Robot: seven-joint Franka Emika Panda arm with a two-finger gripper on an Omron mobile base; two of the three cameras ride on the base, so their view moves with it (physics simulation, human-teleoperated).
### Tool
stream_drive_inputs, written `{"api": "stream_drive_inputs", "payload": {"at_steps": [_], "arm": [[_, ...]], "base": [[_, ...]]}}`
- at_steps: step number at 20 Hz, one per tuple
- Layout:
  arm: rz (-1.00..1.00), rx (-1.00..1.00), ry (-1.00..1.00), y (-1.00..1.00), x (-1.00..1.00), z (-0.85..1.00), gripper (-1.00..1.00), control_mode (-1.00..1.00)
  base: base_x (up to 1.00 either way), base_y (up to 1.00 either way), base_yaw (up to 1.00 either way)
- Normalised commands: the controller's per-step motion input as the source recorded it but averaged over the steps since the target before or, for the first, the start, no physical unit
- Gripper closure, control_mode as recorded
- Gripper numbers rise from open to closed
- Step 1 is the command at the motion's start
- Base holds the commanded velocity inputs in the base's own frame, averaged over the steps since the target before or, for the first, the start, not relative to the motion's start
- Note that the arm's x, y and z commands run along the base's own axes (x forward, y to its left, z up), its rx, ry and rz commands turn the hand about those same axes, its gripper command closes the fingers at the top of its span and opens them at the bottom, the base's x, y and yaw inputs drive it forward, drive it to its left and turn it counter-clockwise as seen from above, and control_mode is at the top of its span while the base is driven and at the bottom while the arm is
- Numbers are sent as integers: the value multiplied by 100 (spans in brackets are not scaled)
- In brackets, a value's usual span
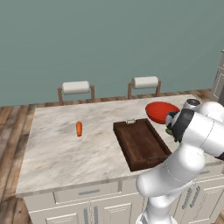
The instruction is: Place the two vegetables and bowl onto the tray for setting up a vegetable dip station.
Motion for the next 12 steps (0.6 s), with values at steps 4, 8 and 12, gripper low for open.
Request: {"api": "stream_drive_inputs", "payload": {"at_steps": [4, 8, 12], "arm": [[0, 0, 1, -8, 21, -24, -100, -100], [0, 0, 0, -4, 12, -28, -100, -100], [0, 0, 0, 0, 2, -27, -100, -100]], "base": [[0, 0, 0], [0, 0, 0], [0, 0, 0]]}}
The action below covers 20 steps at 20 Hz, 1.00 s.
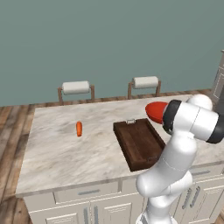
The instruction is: Place the two vegetables and bowl onto the tray for setting up a vegetable dip station.
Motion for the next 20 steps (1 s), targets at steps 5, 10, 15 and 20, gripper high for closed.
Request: {"api": "stream_drive_inputs", "payload": {"at_steps": [5, 10, 15, 20], "arm": [[0, 0, 0, -3, 12, -20, -100, -100], [0, 0, 0, 0, 2, -5, 100, -100], [0, 0, 0, 0, 0, 0, 100, -100], [0, 0, 0, 0, 0, 4, 100, -100]], "base": [[0, 0, 0], [0, 0, 0], [0, 0, 0], [0, 0, 0]]}}
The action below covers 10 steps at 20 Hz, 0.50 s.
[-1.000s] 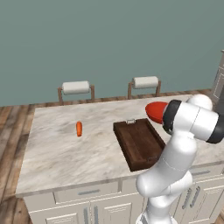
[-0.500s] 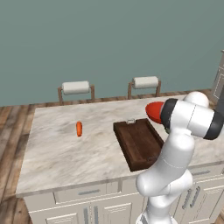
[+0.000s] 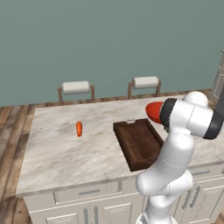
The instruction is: Place the two vegetables and bowl onto the tray for setting up a vegetable dip station.
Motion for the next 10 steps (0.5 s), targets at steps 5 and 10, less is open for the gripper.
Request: {"api": "stream_drive_inputs", "payload": {"at_steps": [5, 10], "arm": [[0, 0, 0, 0, 0, 31, 100, -100], [3, 0, 0, 0, 0, 44, 100, -100]], "base": [[0, 0, 0], [0, 0, 0]]}}
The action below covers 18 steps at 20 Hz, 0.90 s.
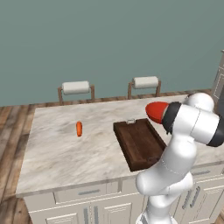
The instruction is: Place the two vegetables and bowl onto the tray for setting up a vegetable dip station.
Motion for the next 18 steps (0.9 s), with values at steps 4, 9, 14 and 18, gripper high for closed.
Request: {"api": "stream_drive_inputs", "payload": {"at_steps": [4, 9, 14, 18], "arm": [[6, 0, 0, 0, -7, 44, 100, -100], [4, 0, 0, 1, -4, 41, 100, -100], [7, -1, 0, 17, -22, 30, 100, -100], [13, -3, 0, 42, -24, 16, 100, -100]], "base": [[0, 0, 0], [0, 0, 0], [0, 0, 0], [0, 0, 0]]}}
